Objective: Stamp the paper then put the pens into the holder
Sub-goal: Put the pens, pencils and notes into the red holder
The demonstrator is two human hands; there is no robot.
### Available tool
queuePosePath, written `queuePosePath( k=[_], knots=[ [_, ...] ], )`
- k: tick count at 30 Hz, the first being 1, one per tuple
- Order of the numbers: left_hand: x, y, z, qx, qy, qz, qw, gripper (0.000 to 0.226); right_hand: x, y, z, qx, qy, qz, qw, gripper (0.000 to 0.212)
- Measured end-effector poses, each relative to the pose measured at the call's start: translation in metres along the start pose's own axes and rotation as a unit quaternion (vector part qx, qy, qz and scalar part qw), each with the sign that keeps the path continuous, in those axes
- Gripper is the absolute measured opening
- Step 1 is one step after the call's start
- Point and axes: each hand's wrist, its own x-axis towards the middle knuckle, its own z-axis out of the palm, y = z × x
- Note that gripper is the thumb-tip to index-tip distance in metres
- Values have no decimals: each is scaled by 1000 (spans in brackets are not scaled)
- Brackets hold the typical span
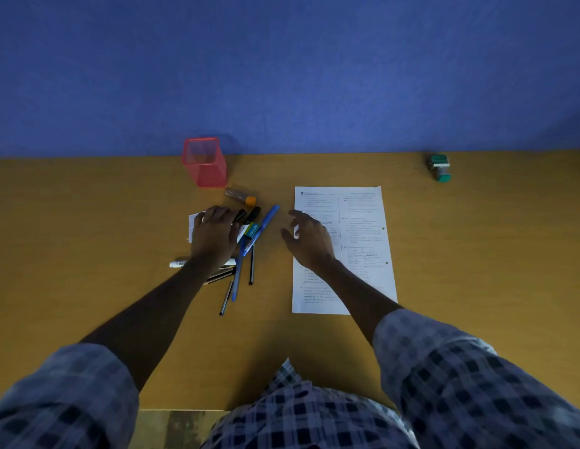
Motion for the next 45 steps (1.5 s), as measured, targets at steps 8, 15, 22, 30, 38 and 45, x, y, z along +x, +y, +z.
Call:
queuePosePath(
  k=[8, 15, 22, 30, 38, 45],
  knots=[
    [20, -6, 7, 8, -38, -1, 999, 32, 39, -37, 20, -15, -51, 70, 996, 39],
    [36, 5, 15, 19, -52, 0, 998, 29, 56, -45, 38, -12, -26, 103, 994, 31],
    [44, 4, -7, -130, 25, 19, 991, 22, 67, -44, 30, 78, 4, 140, 987, 33],
    [63, -9, -45, -165, 140, 19, 976, 17, 85, -67, 7, 170, 118, 75, 975, 34],
    [105, -27, -119, -233, 302, -17, 924, 22, 117, -126, -19, 274, 175, -84, 942, 39],
    [126, -40, -129, -243, 299, -48, 921, 12, 140, -150, -4, 192, 192, -166, 948, 32]
  ],
)
